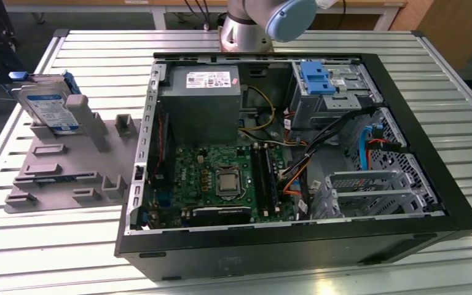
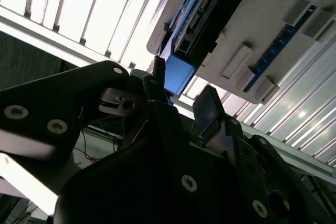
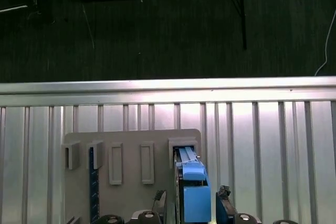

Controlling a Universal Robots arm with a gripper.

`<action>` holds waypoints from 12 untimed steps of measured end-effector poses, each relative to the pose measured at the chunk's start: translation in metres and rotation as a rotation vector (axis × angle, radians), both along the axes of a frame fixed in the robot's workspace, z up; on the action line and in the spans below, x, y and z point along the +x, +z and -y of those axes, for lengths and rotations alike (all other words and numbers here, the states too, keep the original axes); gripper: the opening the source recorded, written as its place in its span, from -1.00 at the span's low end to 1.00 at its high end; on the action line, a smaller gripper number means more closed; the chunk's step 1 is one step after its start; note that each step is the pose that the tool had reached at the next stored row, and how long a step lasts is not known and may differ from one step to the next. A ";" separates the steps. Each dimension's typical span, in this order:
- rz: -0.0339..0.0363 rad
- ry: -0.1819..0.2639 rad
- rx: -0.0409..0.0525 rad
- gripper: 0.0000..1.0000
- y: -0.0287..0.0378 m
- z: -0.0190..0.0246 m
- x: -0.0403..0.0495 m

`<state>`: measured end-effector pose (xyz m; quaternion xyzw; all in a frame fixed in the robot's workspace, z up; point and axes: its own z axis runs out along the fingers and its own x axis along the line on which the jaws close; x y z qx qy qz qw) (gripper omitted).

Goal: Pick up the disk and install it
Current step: 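Pick up the disk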

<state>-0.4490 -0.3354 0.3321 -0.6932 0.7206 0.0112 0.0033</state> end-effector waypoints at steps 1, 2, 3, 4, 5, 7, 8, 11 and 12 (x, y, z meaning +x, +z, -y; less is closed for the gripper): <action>0.0000 -0.001 -0.0004 -0.02 -0.0010 0.0000 0.0000; -0.0001 -0.005 -0.0009 -0.02 -0.0021 0.0000 0.0000; 0.0000 -0.009 -0.0012 -0.02 -0.0031 0.0000 0.0000; 0.0003 -0.015 -0.0022 -0.02 -0.0043 0.0000 0.0000; 0.0004 -0.022 -0.0029 -0.02 -0.0054 0.0000 0.0000; 0.0005 -0.028 -0.0029 -0.02 -0.0075 0.0000 0.0000; 0.0005 -0.028 -0.0029 -0.02 -0.0085 0.0000 0.0000; 0.0005 -0.028 -0.0029 -0.02 -0.0116 0.0000 0.0000; 0.0004 -0.028 -0.0030 -0.02 -0.0126 0.0000 0.0000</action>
